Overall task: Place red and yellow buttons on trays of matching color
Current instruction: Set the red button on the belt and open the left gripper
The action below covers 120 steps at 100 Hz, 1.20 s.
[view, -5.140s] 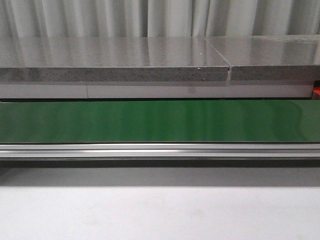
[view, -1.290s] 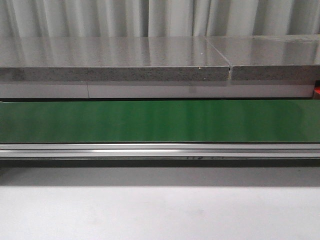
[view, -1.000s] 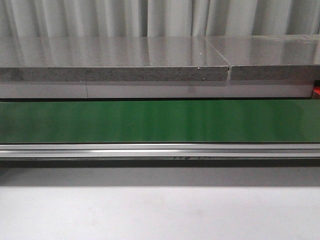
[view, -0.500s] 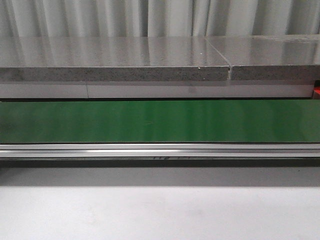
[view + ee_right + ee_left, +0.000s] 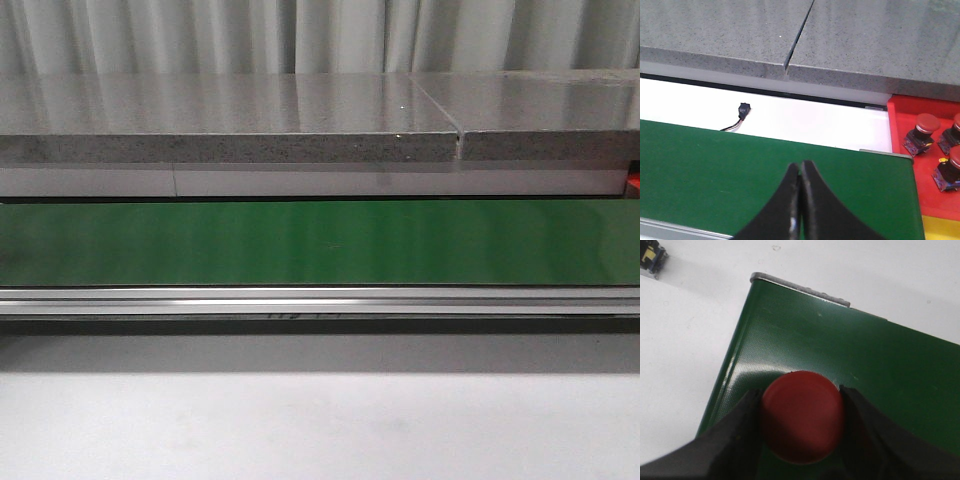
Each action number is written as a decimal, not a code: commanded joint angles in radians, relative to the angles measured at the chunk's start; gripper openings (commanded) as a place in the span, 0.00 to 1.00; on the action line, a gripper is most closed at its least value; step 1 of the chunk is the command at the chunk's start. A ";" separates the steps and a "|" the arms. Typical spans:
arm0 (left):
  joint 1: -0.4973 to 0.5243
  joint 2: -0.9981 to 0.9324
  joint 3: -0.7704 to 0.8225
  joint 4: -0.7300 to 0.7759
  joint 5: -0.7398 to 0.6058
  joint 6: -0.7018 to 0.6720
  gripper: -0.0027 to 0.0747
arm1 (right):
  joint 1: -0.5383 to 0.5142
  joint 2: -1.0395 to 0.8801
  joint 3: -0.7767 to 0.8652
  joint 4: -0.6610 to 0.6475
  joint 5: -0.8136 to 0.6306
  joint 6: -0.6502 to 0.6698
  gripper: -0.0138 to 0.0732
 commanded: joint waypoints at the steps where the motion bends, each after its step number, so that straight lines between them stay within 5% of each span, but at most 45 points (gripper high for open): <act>1: -0.005 -0.033 -0.016 0.006 -0.028 0.001 0.39 | 0.001 -0.009 -0.032 0.020 -0.058 -0.007 0.08; 24: -0.005 -0.034 -0.017 -0.011 -0.028 0.022 0.69 | 0.001 -0.009 -0.032 0.020 -0.058 -0.007 0.08; 120: -0.014 -0.040 -0.194 0.063 -0.006 0.042 0.70 | 0.001 -0.009 -0.032 0.020 -0.054 -0.007 0.08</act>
